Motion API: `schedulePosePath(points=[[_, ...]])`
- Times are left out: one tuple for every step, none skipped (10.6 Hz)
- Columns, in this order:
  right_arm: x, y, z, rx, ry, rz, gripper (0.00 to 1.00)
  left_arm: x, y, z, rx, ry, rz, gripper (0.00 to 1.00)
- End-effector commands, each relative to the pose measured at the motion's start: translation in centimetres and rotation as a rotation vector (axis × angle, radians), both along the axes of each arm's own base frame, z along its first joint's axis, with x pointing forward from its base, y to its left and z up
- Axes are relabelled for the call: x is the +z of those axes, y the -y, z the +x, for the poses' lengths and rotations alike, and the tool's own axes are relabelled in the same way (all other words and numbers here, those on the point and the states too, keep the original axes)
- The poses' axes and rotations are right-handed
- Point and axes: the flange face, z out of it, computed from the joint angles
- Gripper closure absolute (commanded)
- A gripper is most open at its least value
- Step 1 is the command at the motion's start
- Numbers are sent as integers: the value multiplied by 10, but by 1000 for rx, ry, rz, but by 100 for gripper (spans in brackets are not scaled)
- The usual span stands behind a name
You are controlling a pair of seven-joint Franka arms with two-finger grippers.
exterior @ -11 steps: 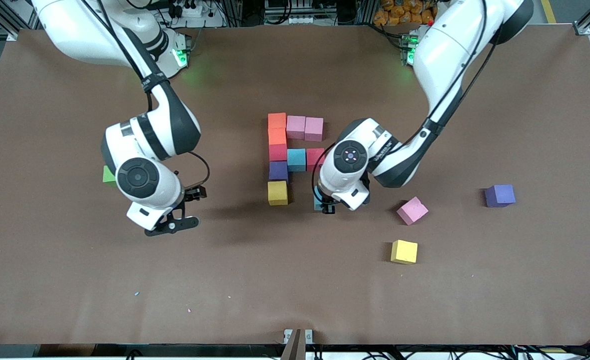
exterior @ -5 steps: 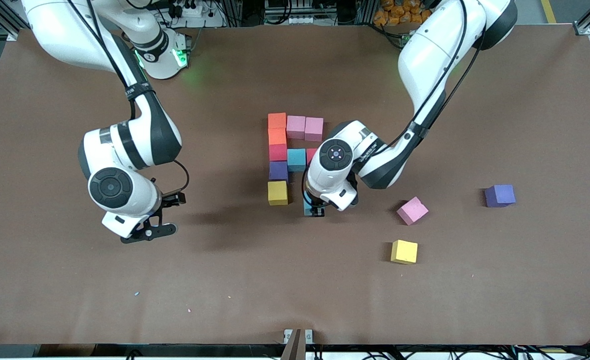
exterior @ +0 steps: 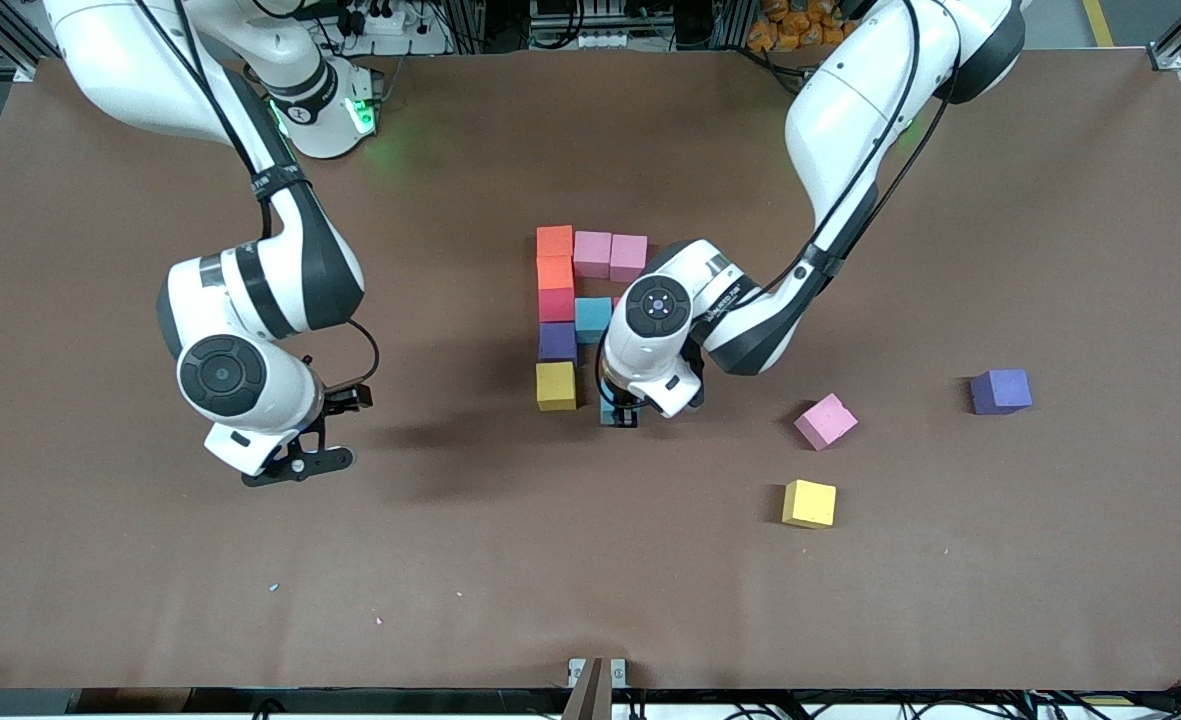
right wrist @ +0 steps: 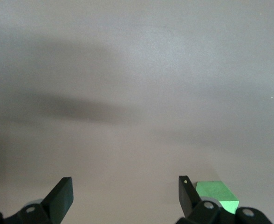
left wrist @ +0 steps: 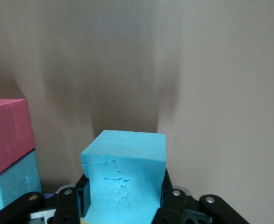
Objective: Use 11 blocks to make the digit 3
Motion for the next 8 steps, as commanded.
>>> schedulePosePath(points=[[7, 1, -7, 7, -8, 16, 0, -2, 5, -1, -18, -16, -5, 92], [6, 1, -7, 8, -12, 16, 0, -3, 6, -2, -19, -17, -6, 92], [6, 0, -7, 9, -10, 17, 0, -4, 6, -2, -29, -22, -5, 92], [4, 1, -8, 8, -16, 17, 0, -7, 6, -3, -31, -36, -12, 92], [5, -1, -9, 12, -18, 18, 0, -8, 6, -4, -33, -41, -16, 92], [6, -2, -10, 11, -22, 17, 0, -9, 7, -5, -35, -49, -12, 93], [3, -3, -10, 14, -25, 17, 0, -8, 7, -6, -46, -55, -10, 93], [3, -2, -10, 13, -26, 17, 0, -9, 7, -6, -43, -62, -15, 93]])
